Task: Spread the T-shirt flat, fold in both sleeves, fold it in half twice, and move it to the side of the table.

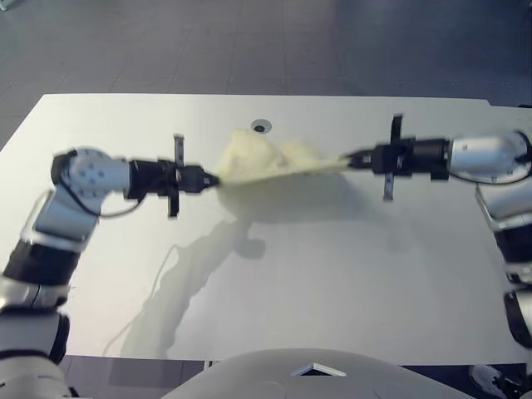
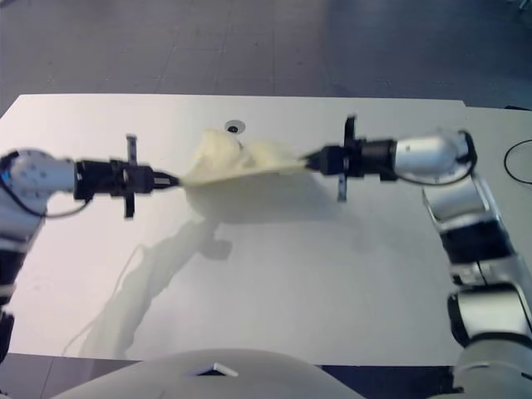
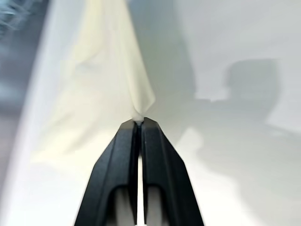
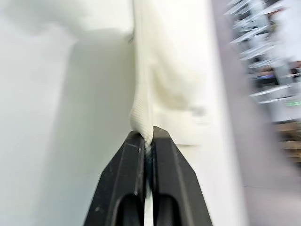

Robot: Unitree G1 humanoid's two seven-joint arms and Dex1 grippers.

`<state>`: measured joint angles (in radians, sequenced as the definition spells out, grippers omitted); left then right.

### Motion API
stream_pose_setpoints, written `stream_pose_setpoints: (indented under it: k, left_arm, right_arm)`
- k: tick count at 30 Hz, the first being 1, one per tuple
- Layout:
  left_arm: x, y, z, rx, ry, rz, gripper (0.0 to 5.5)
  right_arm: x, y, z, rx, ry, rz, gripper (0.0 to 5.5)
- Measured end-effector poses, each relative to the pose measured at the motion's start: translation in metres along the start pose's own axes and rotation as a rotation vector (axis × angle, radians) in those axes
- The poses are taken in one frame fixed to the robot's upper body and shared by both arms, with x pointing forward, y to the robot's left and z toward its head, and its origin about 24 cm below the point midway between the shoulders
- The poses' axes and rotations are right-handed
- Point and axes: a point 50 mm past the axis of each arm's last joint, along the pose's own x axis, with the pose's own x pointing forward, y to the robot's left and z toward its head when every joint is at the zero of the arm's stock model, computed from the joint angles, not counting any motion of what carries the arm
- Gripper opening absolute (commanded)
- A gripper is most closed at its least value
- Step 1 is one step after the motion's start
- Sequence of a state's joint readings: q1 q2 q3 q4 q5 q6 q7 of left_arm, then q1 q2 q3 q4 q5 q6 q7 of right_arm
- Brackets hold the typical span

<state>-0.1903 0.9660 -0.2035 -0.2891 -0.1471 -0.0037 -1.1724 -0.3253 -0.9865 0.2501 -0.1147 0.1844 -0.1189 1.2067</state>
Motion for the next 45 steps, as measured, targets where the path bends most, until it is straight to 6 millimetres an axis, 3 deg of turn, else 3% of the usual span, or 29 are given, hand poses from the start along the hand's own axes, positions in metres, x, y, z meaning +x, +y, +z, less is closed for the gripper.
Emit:
stream_pose_setpoints:
  k: [2, 5, 7, 10, 13, 18, 24, 26, 28, 31, 35, 42, 45]
  left_arm:
    - [0.003, -0.025, 0.008, -0.042, -0.016, -0.093, 0.03]
    - [0.001, -0.079, 0.032, -0.114, -0.007, -0.325, 0.03]
    - [0.001, -0.091, 0.036, -0.136, 0.001, -0.363, 0.03]
    - [0.001, -0.101, 0.034, -0.173, 0.030, -0.369, 0.03]
    - [0.001, -0.105, 0.031, -0.188, 0.055, -0.364, 0.00]
    - [-0.006, -0.104, 0.027, -0.209, 0.103, -0.356, 0.86]
    - [-0.019, -0.086, 0.046, -0.299, -0.048, -0.305, 1.88]
    - [-0.028, -0.068, 0.055, -0.338, -0.138, -0.258, 2.23]
    - [-0.037, -0.039, 0.055, -0.316, -0.167, -0.118, 2.56]
    - [-0.039, 0.001, 0.038, -0.250, -0.071, 0.116, 3.08]
    - [-0.026, 0.039, -0.003, -0.192, 0.161, 0.383, 3.85]
    - [0.023, 0.053, -0.032, -0.233, 0.170, 0.432, 5.01]
    - [0.031, 0.055, -0.033, -0.228, 0.153, 0.410, 5.38]
  right_arm:
    - [0.002, 0.028, 0.003, 0.056, 0.002, 0.125, 0.00]
    - [0.003, 0.088, 0.016, 0.146, 0.022, 0.405, 0.00]
    - [0.003, 0.101, 0.021, 0.166, 0.021, 0.447, 0.00]
    - [0.003, 0.110, 0.023, 0.199, 0.030, 0.448, 0.00]
    - [0.003, 0.109, 0.024, 0.220, 0.052, 0.408, 0.60]
    - [-0.003, 0.096, 0.032, 0.267, 0.060, 0.329, 1.35]
    - [-0.020, 0.068, 0.049, 0.302, 0.000, 0.266, 2.34]
    - [-0.025, 0.049, 0.051, 0.300, -0.013, 0.195, 2.67]
    - [-0.023, 0.023, 0.046, 0.274, -0.013, 0.048, 2.99]
    - [-0.009, 0.001, 0.034, 0.272, -0.010, -0.123, 3.49]
    - [0.016, -0.019, 0.013, 0.296, 0.035, -0.298, 4.23]
    - [0.067, -0.053, -0.027, 0.302, 0.157, -0.585, 5.35]
    - [0.082, -0.056, -0.034, 0.301, 0.165, -0.608, 5.40]
